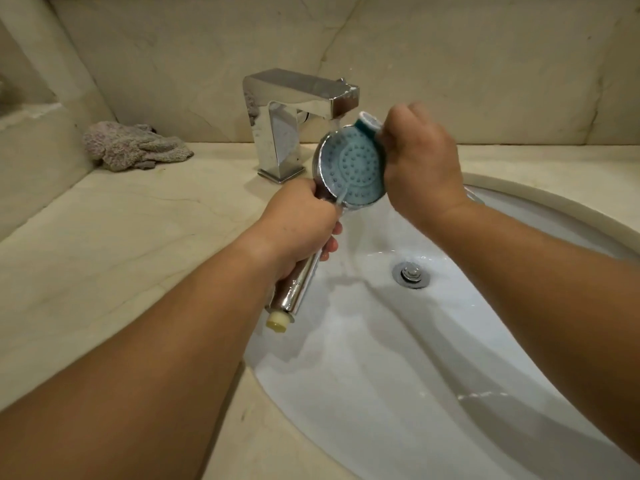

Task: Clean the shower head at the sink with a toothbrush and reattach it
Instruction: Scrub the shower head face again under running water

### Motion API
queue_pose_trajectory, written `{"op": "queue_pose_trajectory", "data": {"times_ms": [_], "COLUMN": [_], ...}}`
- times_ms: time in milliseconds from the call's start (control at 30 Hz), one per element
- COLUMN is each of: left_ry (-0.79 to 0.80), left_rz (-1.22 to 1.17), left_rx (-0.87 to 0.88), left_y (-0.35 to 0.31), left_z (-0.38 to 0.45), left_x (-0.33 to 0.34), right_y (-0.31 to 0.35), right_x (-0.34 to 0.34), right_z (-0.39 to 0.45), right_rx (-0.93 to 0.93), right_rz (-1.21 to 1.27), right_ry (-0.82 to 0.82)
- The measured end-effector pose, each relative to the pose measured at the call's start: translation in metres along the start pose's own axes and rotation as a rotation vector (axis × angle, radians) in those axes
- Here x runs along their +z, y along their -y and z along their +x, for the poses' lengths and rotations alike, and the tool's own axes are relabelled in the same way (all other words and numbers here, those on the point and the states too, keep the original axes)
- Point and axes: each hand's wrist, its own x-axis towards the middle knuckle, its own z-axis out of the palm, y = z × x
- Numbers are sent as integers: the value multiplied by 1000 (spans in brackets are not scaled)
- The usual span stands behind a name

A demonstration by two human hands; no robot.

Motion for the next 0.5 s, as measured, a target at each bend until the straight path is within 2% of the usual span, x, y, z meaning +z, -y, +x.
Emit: {"op": "queue_pose_trajectory", "data": {"times_ms": [133,167,267,333,433,500], "left_ry": [2,4,15,22,29,41], "left_rz": [-4,-9,-22,-22,-32,-41], "left_rx": [1,2,2,-2,11,10], "left_y": [0,0,-1,-1,-3,-4], "left_z": [1,1,0,-2,-3,-4], "left_x": [-3,-3,-2,-3,-4,-2], "right_y": [15,12,-3,1,10,0], "right_x": [9,6,-3,-2,7,1], "right_z": [-33,-33,-15,-21,-43,-31], "right_rx": [-312,-288,-11,-55,-268,-137], "right_rz": [-55,-46,15,4,-28,-3], "right_ry": [117,124,18,41,115,72]}}
